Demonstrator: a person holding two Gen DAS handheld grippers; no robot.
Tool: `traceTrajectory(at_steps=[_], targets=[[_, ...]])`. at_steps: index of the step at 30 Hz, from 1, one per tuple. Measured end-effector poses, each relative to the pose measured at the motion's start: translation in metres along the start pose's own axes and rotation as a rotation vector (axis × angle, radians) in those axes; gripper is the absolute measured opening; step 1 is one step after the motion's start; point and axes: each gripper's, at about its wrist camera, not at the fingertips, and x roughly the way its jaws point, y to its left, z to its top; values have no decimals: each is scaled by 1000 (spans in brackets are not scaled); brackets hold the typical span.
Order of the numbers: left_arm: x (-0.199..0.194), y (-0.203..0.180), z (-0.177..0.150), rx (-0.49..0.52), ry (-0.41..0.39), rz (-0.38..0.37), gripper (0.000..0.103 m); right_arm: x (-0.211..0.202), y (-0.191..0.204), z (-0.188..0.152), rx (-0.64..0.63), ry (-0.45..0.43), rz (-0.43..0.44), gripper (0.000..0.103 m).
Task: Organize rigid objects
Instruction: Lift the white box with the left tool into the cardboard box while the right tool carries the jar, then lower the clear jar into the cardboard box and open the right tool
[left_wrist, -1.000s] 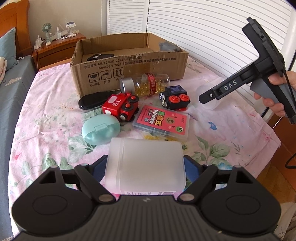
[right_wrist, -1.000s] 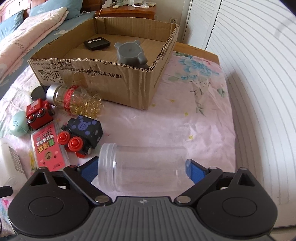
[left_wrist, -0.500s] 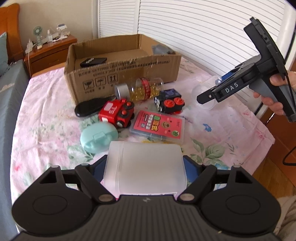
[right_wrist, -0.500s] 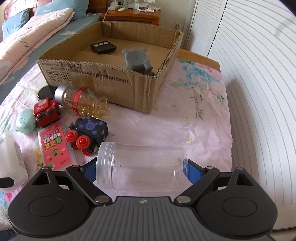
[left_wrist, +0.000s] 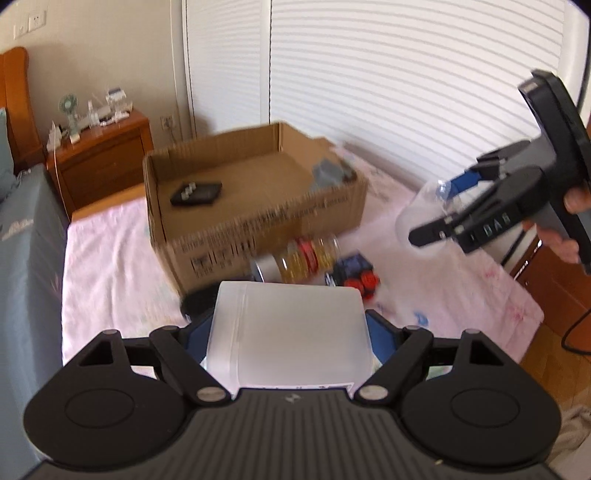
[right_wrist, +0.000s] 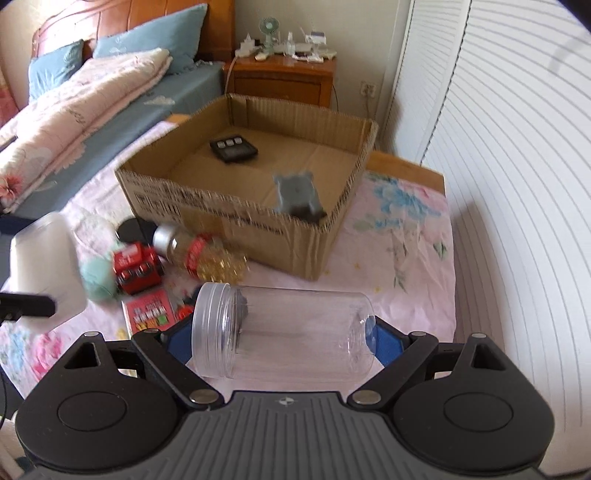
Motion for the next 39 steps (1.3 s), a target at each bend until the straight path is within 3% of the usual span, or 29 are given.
traceTrajectory(at_steps=[11,18,22,29,39], targets=[[31,29,76,47,-90,63,82,-5,-3,47,-10,-84,16,95],[68,49,103,-10,-131,120,83,2,-3,72,-7,-117,14,95],[82,61,96,-79,-131,111,94,8,-2,81,-1,-120,18,95],[67,63,64,-139,-85,138,99,15,6,91,-6,-112,14,95],[36,47,13,-202,-99,135,100,37,10,125,28,-98,12,95]])
